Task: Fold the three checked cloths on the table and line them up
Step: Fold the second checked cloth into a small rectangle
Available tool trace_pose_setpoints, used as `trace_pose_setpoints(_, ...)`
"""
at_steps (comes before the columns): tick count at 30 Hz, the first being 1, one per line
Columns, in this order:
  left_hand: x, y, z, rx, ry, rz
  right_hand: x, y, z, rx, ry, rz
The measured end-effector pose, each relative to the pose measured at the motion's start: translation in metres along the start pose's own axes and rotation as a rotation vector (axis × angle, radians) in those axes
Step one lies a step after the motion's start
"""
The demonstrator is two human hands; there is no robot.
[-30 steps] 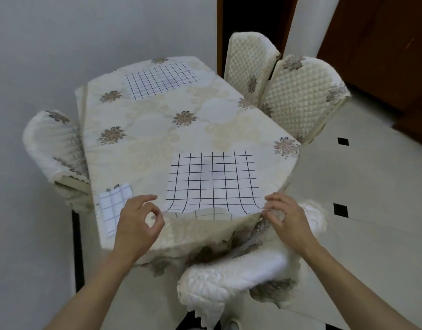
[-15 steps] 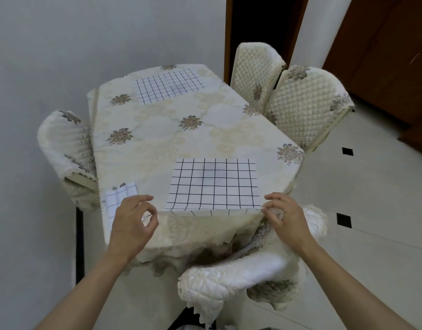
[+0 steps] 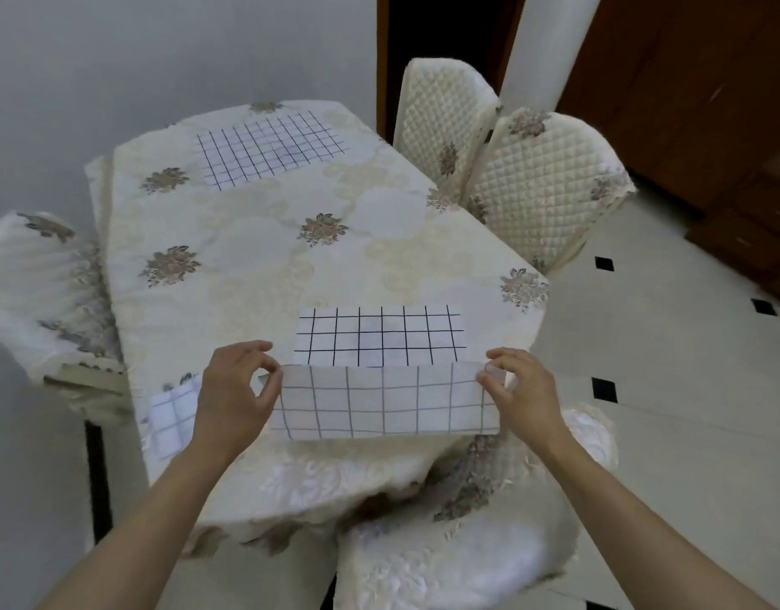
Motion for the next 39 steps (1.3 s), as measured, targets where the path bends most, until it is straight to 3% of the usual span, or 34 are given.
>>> trace_pose_setpoints(18,-0.087,-0.038,0.110,-0.012,-0.097,-0.049,-0.046,0.046,0.074,-0.292,0.093,0.016)
trace_pose_setpoints(30,-0.131,-0.064,0.152,0.116,-0.138,0.050,-0.079,0.076,0.125,-0.266,-0.090,-0.142)
trace_pose_setpoints(39,-0.163,-0.086,0.168,0.224,-0.180,0.092,-0.092,0.082,0.153,-0.235,-0.096,-0.192)
Point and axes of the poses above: each hand's wrist, its own z-axis towards the middle knuckle, its own x-axis out of the back of the hand, y = z × x, the point moved 5 cm from there along z, towards the middle knuckle, and after that the axes turned 11 degrees about x, right-handed, at the moved point
